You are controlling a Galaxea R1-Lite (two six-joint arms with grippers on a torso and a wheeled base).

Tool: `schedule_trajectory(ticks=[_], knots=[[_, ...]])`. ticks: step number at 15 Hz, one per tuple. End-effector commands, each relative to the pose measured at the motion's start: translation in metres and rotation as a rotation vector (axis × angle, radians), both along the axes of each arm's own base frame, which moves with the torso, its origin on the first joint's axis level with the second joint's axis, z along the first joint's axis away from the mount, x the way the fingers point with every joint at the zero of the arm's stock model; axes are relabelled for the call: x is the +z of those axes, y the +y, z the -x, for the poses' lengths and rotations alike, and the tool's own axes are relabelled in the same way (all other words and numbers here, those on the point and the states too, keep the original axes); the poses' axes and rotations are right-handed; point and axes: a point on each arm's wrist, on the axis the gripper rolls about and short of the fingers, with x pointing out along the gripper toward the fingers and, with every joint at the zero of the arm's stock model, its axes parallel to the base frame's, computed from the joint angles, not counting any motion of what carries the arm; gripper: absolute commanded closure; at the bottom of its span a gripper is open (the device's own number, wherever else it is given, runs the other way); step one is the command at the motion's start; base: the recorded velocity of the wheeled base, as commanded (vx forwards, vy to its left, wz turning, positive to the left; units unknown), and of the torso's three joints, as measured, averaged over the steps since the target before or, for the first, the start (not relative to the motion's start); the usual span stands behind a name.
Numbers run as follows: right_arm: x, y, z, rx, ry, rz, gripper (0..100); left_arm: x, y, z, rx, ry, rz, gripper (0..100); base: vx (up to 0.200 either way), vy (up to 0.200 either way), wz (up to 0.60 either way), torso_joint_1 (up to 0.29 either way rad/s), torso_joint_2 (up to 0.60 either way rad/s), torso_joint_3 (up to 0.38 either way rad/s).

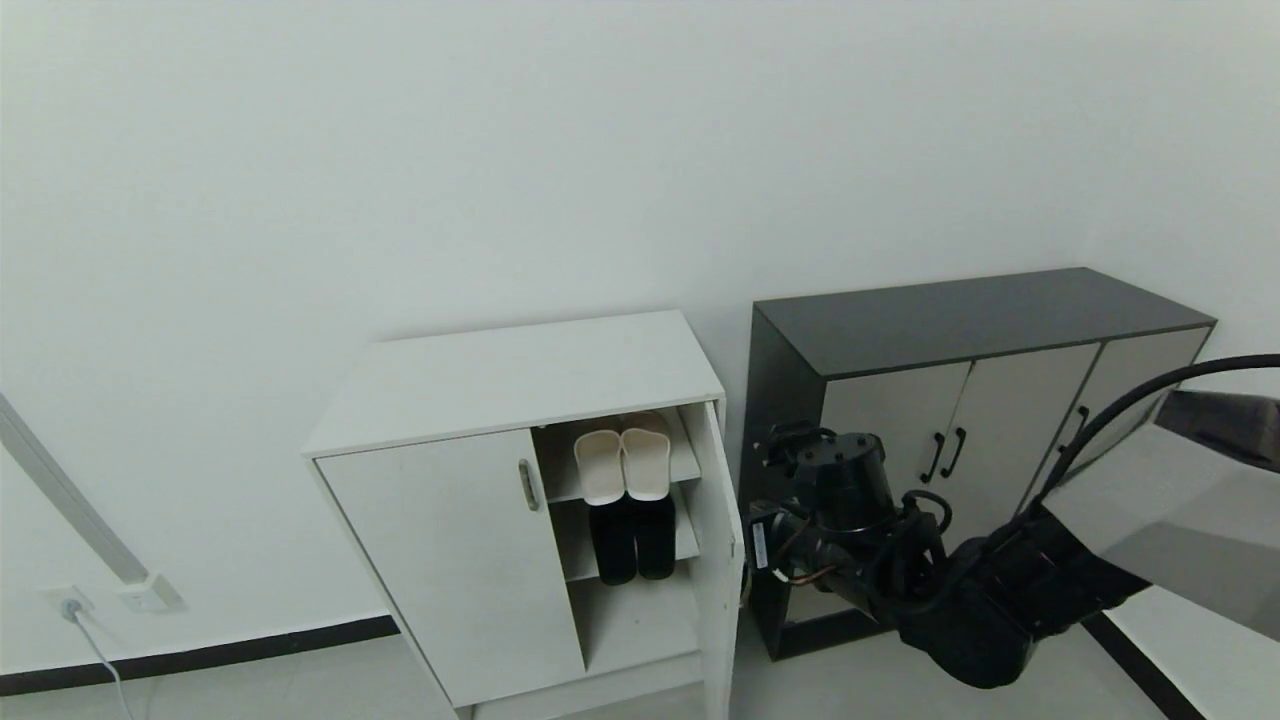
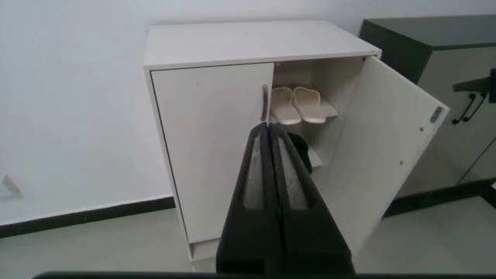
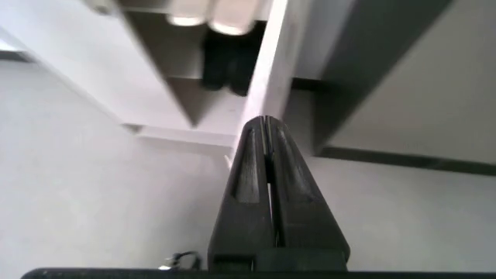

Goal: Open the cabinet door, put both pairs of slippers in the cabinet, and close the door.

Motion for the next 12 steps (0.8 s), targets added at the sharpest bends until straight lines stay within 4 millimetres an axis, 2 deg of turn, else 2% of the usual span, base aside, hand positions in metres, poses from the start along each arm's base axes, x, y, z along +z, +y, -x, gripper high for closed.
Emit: schedule_trajectory(ticks=[1, 6, 12], knots=[[0.013, -0.005, 0.016, 0.06, -0.017, -0.014, 100, 0.0, 0.0, 0.0, 0.001, 0.001, 0.0, 100, 0.0, 0.0, 0.0, 0.0, 0.0, 0.0], [0.016, -0.008, 0.024, 0.098, -0.026, -0.001, 100, 0.0, 0.0, 0.0, 0.001, 0.003, 0.0, 100, 0.0, 0.0, 0.0, 0.0, 0.0, 0.0], [0.013, -0.011, 0.03, 0.151, 0.003, -0.008, 100, 0.0, 0.0, 0.0, 0.001, 0.001, 0.0, 100, 0.0, 0.0, 0.6, -0.001, 0.0, 0.001]])
